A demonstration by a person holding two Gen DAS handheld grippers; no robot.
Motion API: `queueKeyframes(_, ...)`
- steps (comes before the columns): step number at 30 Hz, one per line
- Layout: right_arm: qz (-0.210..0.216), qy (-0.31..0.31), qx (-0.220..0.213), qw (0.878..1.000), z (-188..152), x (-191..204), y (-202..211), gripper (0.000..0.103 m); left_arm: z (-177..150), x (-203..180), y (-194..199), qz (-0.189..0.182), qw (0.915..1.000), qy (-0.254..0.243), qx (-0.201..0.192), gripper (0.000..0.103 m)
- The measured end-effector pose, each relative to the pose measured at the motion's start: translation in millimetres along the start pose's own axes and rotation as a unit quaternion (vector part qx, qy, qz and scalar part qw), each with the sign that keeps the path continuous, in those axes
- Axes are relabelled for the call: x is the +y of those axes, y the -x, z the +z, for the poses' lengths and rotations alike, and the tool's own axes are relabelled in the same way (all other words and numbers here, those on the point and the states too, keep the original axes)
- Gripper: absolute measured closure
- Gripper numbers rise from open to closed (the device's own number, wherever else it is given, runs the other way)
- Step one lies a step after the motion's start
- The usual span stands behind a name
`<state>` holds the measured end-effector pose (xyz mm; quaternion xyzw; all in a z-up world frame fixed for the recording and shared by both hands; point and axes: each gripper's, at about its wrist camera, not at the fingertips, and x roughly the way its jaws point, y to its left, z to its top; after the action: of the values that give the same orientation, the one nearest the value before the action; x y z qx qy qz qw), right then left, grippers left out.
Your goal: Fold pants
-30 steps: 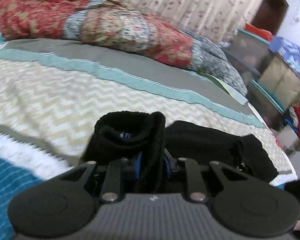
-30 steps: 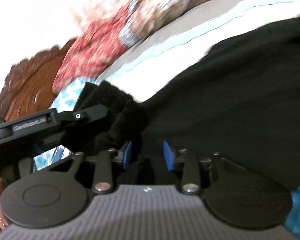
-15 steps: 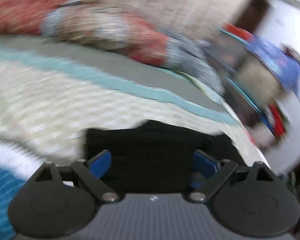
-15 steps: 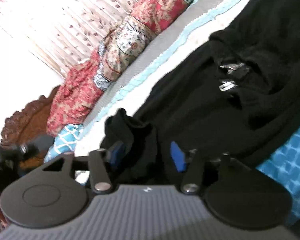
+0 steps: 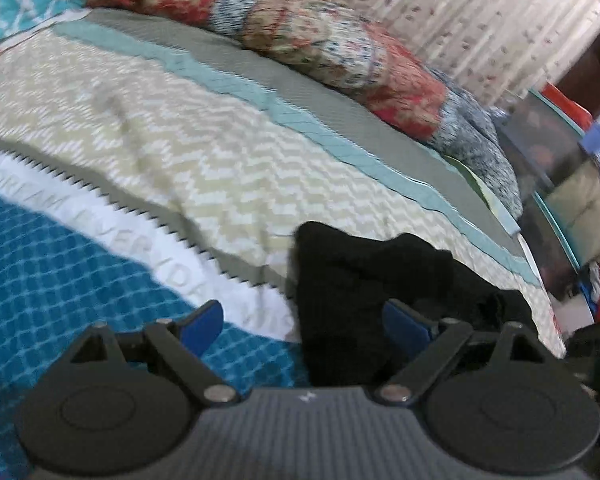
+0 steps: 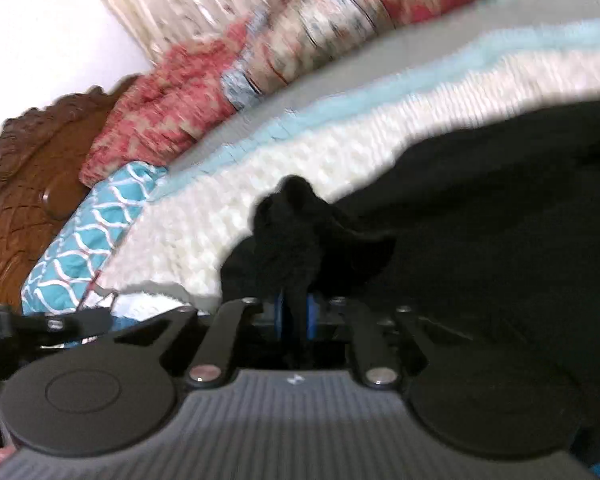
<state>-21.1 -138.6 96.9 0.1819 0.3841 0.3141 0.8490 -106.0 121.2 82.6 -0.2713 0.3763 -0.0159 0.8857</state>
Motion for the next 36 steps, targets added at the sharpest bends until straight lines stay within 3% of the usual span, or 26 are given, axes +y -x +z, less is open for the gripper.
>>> queueKeyframes(3,-0.037,0.060,-0.054,0.996,9,10,33,0.091,3,-16,-9,-0.012,0.9997,-0.020,0.003,0.014)
queueKeyframes(7,-0.109,0.045,-0.070,0.991,14,-28,56,0.088,1,-38,-31,-0.025,0.9986,-0.041,0.019,0.013)
queueKeyframes(9,-0.166,0.030,-0.040,0.985,11,-54,48,0.069,-3,-49,-44,-0.020,0.9978,-0.054,0.033,0.013)
queueKeyframes(10,-0.178,0.013,-0.025,0.984,10,-64,46,0.066,-5,-54,-50,-0.018,0.9972,-0.058,0.043,0.012)
queueKeyframes(13,-0.146,-0.048,-0.066,0.986,11,-74,72,0.054,-9,-63,-58,-0.031,0.9962,-0.057,0.059,0.010)
queueKeyframes(17,-0.119,-0.021,-0.131,0.984,24,-58,96,0.052,-17,-80,-68,-0.040,0.9931,-0.076,0.080,0.009)
queueKeyframes(21,-0.052,0.002,-0.112,0.992,51,-48,84,0.056,-32,-85,-78,-0.004,0.9897,-0.101,0.101,0.014)
queueKeyframes(23,-0.028,0.029,-0.086,0.995,63,-40,70,0.056,-40,-79,-83,0.008,0.9880,-0.092,0.124,0.024)
queueKeyframes(25,-0.037,0.056,-0.063,0.996,67,-33,49,0.054,-47,-72,-85,0.013,0.9867,-0.087,0.137,0.029)
queueKeyframes(27,-0.069,0.055,-0.048,0.995,69,-40,25,0.036,-49,-70,-80,0.008,0.9870,-0.092,0.132,0.029)
queueKeyframes(28,-0.085,0.044,-0.030,0.995,69,-52,12,0.032,-48,-69,-81,0.007,0.9869,-0.091,0.133,0.029)
queueKeyframes(29,-0.091,0.022,0.003,0.996,68,-66,-3,0.033,-47,-68,-81,0.006,0.9868,-0.087,0.136,0.028)
queueKeyframes(31,-0.053,-0.055,0.064,0.995,58,-91,-20,0.062,-46,-67,-82,0.002,0.9868,-0.083,0.139,0.028)
queueKeyframes(32,-0.024,-0.086,0.073,0.993,54,-99,-21,0.083,-46,-65,-81,0.000,0.9868,-0.082,0.139,0.027)
queueKeyframes(34,-0.013,-0.098,0.051,0.994,53,-99,-10,0.093,-46,-65,-80,-0.005,0.9873,-0.081,0.137,0.024)
queueKeyframes(36,-0.037,-0.042,-0.016,0.998,59,-79,18,0.095,-45,-64,-80,-0.016,0.9881,-0.074,0.134,0.018)
